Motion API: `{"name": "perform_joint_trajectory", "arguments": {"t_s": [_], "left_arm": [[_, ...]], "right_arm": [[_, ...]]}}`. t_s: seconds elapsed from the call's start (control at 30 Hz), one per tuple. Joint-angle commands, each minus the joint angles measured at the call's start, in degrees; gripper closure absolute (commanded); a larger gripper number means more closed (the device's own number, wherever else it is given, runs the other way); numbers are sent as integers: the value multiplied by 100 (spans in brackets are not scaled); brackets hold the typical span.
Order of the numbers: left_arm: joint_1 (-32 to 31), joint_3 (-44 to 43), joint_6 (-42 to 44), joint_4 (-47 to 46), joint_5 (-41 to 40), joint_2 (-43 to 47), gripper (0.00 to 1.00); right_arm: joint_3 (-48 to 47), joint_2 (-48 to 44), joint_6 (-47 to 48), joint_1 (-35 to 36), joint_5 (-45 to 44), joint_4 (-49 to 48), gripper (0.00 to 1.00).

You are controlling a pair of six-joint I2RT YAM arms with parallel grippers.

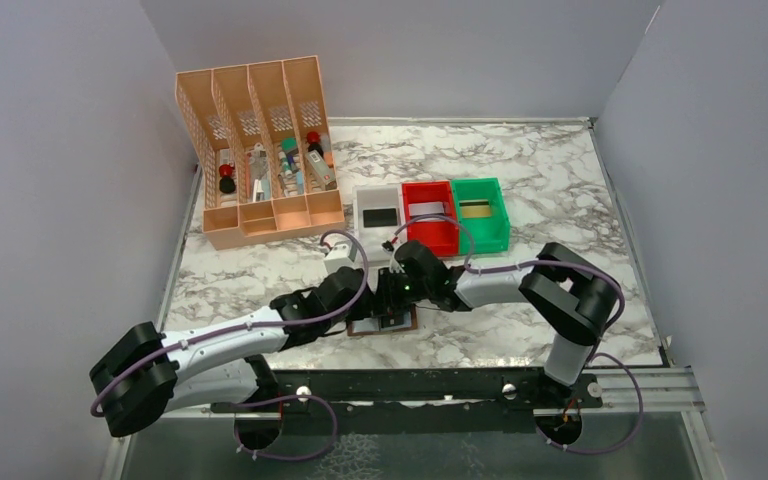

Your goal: Take the credit cards out of the card holder

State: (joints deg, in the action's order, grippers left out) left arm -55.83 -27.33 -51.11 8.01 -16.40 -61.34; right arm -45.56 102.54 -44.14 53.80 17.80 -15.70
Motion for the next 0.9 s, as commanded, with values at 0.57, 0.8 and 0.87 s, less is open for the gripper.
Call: {"name": "perform_joint_trajectory", "arguments": {"t_s": [0.57, 0.8, 0.87], "left_arm": [[117, 492, -436, -1107, 177, -1099, 81], [117, 436, -344, -1156, 348, -1249, 81], [117, 414, -323, -1106, 334, -1220, 81]], "right_arm": [[37, -1182, 424, -3, -949, 1290, 78], [78, -1503, 570, -1, -1862, 2135, 74], [139, -1548, 603, -2, -1861, 2165, 72]]}}
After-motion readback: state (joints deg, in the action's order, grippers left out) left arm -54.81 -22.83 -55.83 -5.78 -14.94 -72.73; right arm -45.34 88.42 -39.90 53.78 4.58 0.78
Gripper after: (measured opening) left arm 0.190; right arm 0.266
